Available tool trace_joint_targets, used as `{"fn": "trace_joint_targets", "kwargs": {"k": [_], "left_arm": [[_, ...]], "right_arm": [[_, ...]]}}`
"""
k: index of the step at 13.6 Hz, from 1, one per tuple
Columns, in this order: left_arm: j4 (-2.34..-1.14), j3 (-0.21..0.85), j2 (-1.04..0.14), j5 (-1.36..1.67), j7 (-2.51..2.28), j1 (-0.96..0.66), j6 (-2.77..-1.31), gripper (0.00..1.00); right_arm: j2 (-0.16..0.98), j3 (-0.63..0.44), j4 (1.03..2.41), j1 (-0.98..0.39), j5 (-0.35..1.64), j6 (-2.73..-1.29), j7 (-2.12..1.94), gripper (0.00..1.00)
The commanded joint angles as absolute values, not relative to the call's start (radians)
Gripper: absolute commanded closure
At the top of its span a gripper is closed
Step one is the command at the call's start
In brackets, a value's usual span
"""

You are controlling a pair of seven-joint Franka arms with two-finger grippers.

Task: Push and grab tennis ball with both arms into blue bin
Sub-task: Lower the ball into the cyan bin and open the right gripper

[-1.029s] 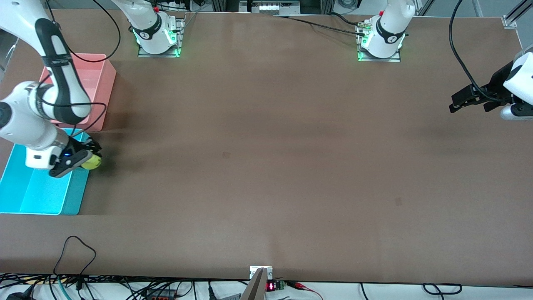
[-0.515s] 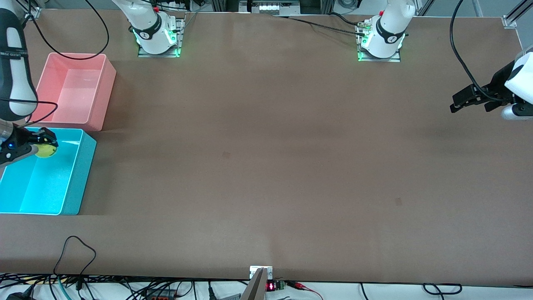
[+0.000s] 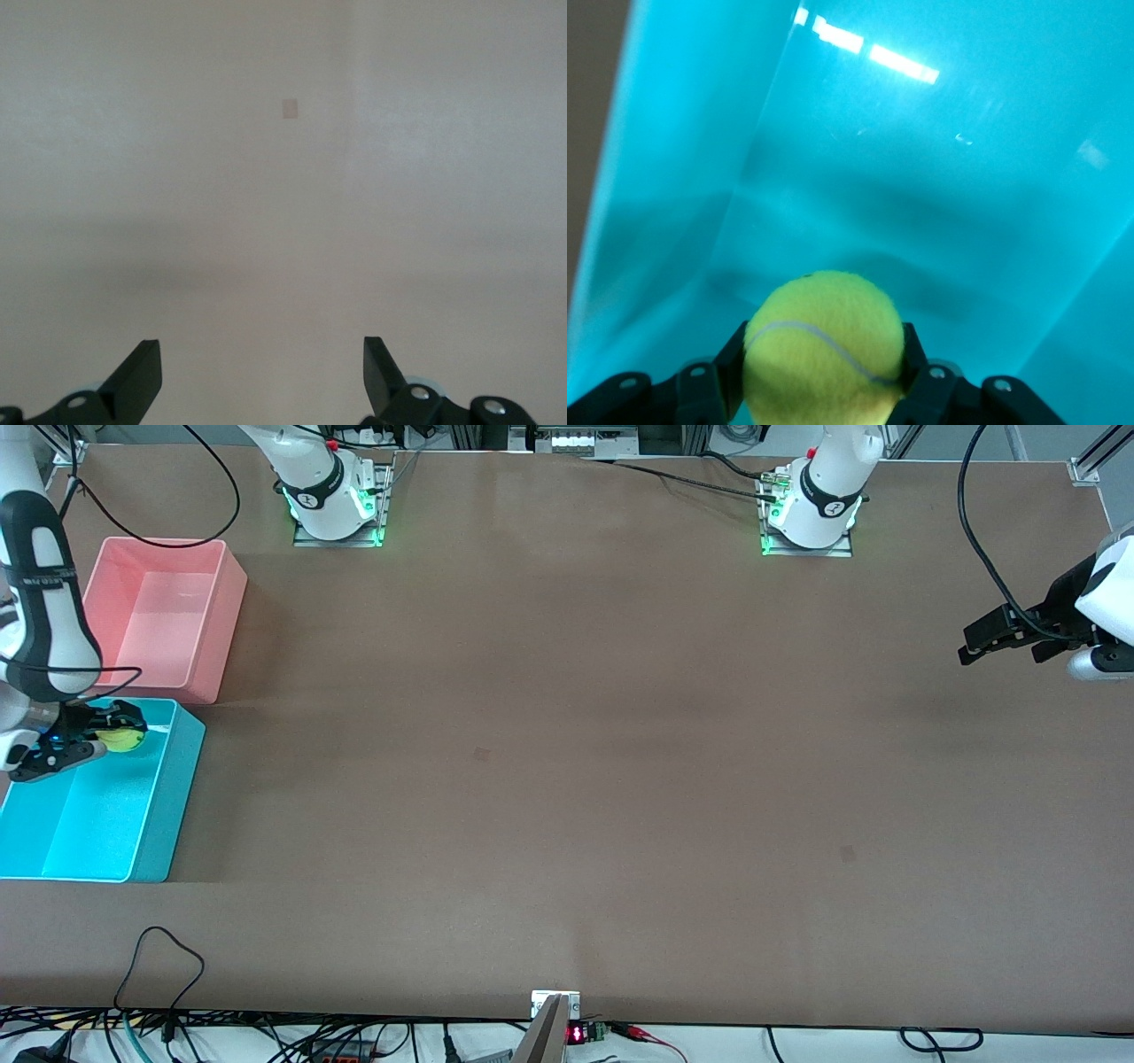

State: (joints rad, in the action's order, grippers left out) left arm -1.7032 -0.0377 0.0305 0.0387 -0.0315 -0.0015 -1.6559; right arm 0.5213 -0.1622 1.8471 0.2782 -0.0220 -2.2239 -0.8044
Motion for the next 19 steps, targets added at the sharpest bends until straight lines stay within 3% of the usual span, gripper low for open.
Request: {"fn": "trace_joint_targets", "kwargs": {"k": [1,4,6,10,15,19], "left_arm": [[-1.678,-0.038,0.028,0.029,-0.017,0.005,-1.649,0.0],[-1.677,-0.038,0.026,0.029,-0.018,0.006,-1.646,0.0],[-1.678,-0.04,0.026,0.029,-0.021,0.011,-1.644,0.0],[-1.675,-0.038,0.028,0.031,-0.023,0.011,-1.644,0.0],[-1.675,-0.038,0.028,0.031,-0.017,0.012,-1.644,0.0],[-1.674,-0.026,0.031,0.037,-0.011,0.011,-1.641,0.0]], "right_arm": [[0.551,-0.158,1.848,0.307,-0.009,-2.25,-0.799,0.82],[0.568,-0.158,1.853,0.31,-0.009,-2.269,-0.799,0.75],[0.568,-0.158,1.853,0.31,-0.009,-2.269,-0.799,0.47],[0.568,-0.158,1.85,0.308,-0.006,-2.269,-0.799,0.0],[0.558,-0.158,1.842,0.304,0.003,-2.266,-0.81,0.0],[0.479,-0.144,1.821,0.284,0.012,-2.218,-0.81,0.0]]}}
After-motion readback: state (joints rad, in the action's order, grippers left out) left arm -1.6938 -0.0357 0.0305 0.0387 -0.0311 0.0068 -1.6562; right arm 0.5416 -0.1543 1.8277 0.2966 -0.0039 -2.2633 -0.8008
